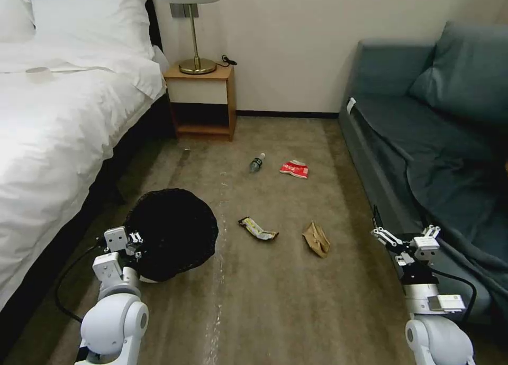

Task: Pick up the trash bin, then pick up the garbage on the floor and place it into the trash bin.

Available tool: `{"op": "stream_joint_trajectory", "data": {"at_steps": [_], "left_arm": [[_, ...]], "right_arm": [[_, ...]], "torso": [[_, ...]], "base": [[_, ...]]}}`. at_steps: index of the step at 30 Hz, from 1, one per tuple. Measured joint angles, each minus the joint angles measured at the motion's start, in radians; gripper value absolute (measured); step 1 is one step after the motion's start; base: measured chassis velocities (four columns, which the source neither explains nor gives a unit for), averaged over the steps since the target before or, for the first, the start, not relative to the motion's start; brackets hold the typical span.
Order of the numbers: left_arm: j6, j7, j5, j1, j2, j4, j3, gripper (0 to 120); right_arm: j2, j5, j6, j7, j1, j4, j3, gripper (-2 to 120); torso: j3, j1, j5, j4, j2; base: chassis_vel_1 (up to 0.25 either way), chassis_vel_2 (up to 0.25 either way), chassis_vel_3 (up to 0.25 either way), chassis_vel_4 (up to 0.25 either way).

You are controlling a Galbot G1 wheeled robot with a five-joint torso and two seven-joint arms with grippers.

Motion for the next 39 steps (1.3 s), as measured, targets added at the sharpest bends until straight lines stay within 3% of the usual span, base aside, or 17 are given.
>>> {"op": "stream_joint_trajectory", "data": {"at_steps": [24, 33, 39], "left_arm": [[-0.003, 0.000, -0.003, -0.012, 0.000, 0.012, 0.001, 4], [-0.003, 0.000, -0.003, -0.010, -0.003, 0.008, 0.002, 4], [0.014, -0.004, 0.000, -0.013, -0.006, -0.003, 0.011, 4]], "right_arm": [[0.004, -0.031, 0.021, -0.002, 0.010, -0.021, -0.009, 100], [-0.003, -0.073, 0.040, 0.016, 0.023, -0.029, -0.031, 100], [-0.040, -0.099, -0.012, 0.049, 0.040, -0.040, -0.092, 100]], "torso": [[0.000, 0.000, 0.0000, 0.0000, 0.000], [0.000, 0.000, 0.0000, -0.0001, 0.000], [0.000, 0.000, 0.0000, 0.0000, 0.000]], "base": [[-0.145, 0.147, 0.149, -0.144], [-0.044, 0.045, 0.057, -0.049], [0.000, 0.000, 0.000, 0.000]]}}
